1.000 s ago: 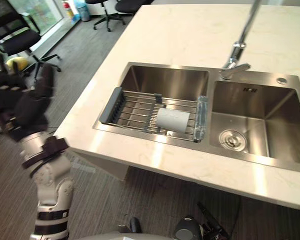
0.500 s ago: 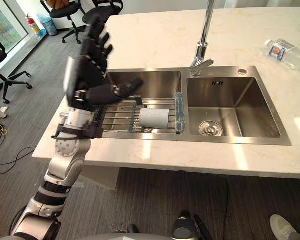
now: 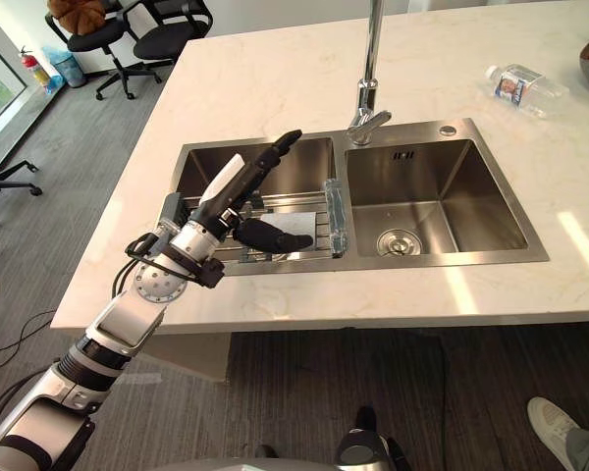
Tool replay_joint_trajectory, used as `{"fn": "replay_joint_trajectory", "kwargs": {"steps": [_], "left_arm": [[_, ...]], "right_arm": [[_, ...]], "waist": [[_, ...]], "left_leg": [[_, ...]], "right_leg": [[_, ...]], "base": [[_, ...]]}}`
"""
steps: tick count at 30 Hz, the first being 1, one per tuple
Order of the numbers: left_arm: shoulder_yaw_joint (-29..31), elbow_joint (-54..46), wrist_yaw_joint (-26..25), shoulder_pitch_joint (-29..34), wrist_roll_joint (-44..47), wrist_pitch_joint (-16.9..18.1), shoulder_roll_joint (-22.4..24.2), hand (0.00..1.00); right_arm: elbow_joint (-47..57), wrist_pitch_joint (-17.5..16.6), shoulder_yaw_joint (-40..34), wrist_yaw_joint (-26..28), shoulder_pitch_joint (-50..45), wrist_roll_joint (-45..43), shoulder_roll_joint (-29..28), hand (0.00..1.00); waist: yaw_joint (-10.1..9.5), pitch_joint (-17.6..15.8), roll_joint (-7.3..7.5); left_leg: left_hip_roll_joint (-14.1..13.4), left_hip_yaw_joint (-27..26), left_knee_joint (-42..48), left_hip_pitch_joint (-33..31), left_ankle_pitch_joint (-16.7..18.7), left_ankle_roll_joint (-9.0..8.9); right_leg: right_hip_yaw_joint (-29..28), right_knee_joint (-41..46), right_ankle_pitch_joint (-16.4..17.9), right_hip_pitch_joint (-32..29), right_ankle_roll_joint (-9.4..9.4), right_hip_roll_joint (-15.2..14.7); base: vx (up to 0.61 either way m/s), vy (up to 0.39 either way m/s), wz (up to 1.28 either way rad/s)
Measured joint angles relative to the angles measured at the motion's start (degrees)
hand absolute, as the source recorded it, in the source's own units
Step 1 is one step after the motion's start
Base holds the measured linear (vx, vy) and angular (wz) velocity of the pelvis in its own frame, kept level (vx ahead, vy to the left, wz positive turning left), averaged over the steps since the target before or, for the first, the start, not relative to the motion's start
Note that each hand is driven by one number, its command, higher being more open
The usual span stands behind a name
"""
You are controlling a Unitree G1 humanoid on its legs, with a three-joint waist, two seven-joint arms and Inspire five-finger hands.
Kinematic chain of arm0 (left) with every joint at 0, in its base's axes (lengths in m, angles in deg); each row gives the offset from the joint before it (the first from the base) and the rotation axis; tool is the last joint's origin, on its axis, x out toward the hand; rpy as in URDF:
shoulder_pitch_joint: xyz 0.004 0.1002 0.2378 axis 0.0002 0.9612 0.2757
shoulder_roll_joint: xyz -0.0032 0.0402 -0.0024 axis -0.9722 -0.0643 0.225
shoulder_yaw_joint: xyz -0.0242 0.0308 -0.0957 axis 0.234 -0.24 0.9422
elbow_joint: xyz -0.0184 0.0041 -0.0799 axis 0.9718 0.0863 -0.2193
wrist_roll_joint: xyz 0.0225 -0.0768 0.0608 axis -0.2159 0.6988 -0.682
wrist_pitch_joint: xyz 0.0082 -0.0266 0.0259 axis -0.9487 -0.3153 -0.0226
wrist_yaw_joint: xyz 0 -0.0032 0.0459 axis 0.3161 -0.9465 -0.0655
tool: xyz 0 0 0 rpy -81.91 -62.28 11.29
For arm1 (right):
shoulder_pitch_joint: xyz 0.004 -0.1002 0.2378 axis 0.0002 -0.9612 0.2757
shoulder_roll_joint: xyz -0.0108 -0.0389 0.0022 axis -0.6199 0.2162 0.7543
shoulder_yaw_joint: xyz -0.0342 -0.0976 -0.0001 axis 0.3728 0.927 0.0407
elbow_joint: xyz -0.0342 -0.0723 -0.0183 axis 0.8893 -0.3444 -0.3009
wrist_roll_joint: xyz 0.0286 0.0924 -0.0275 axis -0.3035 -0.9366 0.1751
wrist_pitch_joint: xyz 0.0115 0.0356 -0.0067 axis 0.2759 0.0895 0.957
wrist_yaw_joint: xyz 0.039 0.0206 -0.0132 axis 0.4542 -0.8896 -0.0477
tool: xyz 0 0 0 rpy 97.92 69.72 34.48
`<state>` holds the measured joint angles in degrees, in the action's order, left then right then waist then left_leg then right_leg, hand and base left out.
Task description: Walk over to the sink, pick up the cup, carry it to the dishwasher, place the cup inside the dishwasher, then close the dishwasher door
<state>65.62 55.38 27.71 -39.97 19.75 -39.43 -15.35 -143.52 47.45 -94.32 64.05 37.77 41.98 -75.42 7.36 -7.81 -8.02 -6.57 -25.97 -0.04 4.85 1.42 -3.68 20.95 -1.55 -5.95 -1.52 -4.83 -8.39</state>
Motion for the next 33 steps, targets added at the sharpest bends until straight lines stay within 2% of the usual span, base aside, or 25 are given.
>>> {"fn": "replay_joint_trajectory", "kwargs": {"steps": [5, 8, 11, 16, 22, 33], "left_arm": [[0.0, 0.0, -2.7, -1.7, -1.9, -0.2, -0.9, 1.00], [-0.6, 0.0, -2.7, -2.9, -3.3, -1.7, -0.9, 1.00], [-2.2, 0.6, -2.3, -3.6, -6.0, -2.7, -0.9, 1.00], [-2.3, 7.0, -0.7, -3.7, -9.2, -3.0, -1.0, 1.00], [-2.3, 10.4, 0.8, -3.7, -12.0, -4.0, -1.0, 1.00], [-2.7, 18.5, 1.8, -3.8, -16.4, -6.1, -3.6, 1.00]], "right_arm": [[-0.1, -0.9, 0.3, 0.0, -0.2, 0.0, -0.1, 1.00], [-0.1, -1.5, 0.3, 0.2, -0.5, -0.1, -0.2, 1.00], [0.0, -2.2, 0.2, 0.6, -1.3, 0.0, -0.3, 1.00], [0.1, -3.5, 0.2, 1.2, -2.3, 0.0, -0.7, 1.00], [0.1, -4.3, 0.3, 1.4, -2.7, 0.1, -1.2, 1.00], [3.0, 0.5, 1.4, 2.6, -2.8, 0.2, -0.1, 1.00]], "waist": [[0.91, 0.0, -0.06], [1.51, 0.0, -0.04], [1.63, 0.0, -0.04], [3.33, 0.0, -0.04], [3.92, 0.0, -0.04], [4.41, -0.7, 0.56]], "left_leg": [[0.0, -0.1, 0.0, 0.0, 0.0, 0.01], [0.0, -0.3, 0.0, 0.1, 0.0, 0.01], [-0.1, -0.9, 0.0, 0.1, 0.2, -0.02], [-0.1, -1.6, 0.0, 0.1, 0.3, -0.05], [0.0, -2.4, 0.0, 0.1, 0.6, -0.06], [-0.4, -2.4, 0.6, 0.8, 0.9, -0.57]], "right_leg": [[-0.3, -3.6, -1.8, 1.2, 0.38, 0.5], [-0.5, -3.6, -1.8, 1.1, 0.35, 0.5], [-1.1, -3.6, -2.0, 0.7, 0.33, 0.6], [-2.0, -3.6, -2.6, 0.2, 0.28, 0.6], [-2.9, -3.6, -2.8, -0.3, 0.23, 0.7], [-2.8, -3.8, -2.5, 0.6, 0.68, 0.9]], "base": [[-0.04, -0.004, -0.05], [-0.05, 0.002, -0.05], [-0.04, -0.006, -0.11], [-0.02, -0.005, -0.08], [-0.02, -0.005, -0.08], [-0.04, -0.005, -0.01]]}}
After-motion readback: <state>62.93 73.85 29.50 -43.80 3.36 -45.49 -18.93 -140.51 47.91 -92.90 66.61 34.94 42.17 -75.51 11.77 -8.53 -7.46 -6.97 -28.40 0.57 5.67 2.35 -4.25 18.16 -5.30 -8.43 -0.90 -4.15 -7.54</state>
